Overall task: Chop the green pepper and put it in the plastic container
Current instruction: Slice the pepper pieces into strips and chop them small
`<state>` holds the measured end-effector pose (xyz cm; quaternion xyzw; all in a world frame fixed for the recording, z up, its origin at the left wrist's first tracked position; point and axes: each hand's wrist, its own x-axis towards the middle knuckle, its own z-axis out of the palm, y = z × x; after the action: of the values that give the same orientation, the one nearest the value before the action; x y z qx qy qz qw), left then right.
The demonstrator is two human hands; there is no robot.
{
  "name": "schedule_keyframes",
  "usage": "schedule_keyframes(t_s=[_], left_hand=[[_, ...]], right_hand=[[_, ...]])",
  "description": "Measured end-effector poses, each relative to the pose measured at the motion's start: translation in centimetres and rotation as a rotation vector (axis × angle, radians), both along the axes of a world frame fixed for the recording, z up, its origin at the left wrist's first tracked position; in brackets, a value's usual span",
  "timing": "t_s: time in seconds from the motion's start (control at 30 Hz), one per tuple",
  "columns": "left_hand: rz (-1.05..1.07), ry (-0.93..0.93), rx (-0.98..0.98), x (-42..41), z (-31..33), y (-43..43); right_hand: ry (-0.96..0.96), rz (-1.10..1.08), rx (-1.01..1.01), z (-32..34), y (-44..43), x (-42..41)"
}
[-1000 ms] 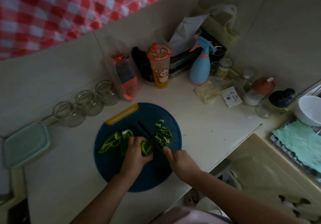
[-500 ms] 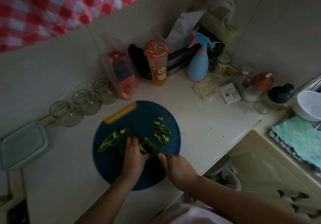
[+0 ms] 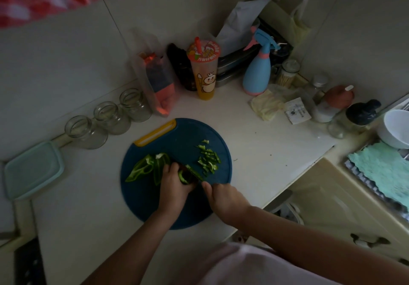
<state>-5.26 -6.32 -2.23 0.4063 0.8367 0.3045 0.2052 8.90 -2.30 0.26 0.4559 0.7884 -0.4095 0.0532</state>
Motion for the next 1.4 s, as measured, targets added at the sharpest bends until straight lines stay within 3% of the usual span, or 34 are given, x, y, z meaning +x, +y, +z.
schedule_keyframes(t_s=[0.27, 0.57, 0.9, 1.1, 1.4], left_hand=[[0.03, -0.006, -0.02, 0.1, -0.2, 0.0], [0.034, -0.002, -0.021, -0.1, -0.7, -0.1], [-0.062, -0.01, 0.121, -1.1, -0.8, 0.5], [-0.094, -0.02, 0.084, -1.5, -1.0, 0.4], [-0.051, 0.043, 0.025, -0.5, -0.9, 0.7]], right_hand=[[-0.133, 0.047, 0.088, -0.1, -0.6, -1.1], [-0.137, 0.04, 0.101, -0.4, -0.4, -1.9], [0.139, -0.282, -0.267, -0.2, 1.0, 1.9], [0.117, -0.12, -0.055, 0.0, 1.0, 1.5], [0.038, 0.022, 0.088, -0.2, -0.1, 1.1]])
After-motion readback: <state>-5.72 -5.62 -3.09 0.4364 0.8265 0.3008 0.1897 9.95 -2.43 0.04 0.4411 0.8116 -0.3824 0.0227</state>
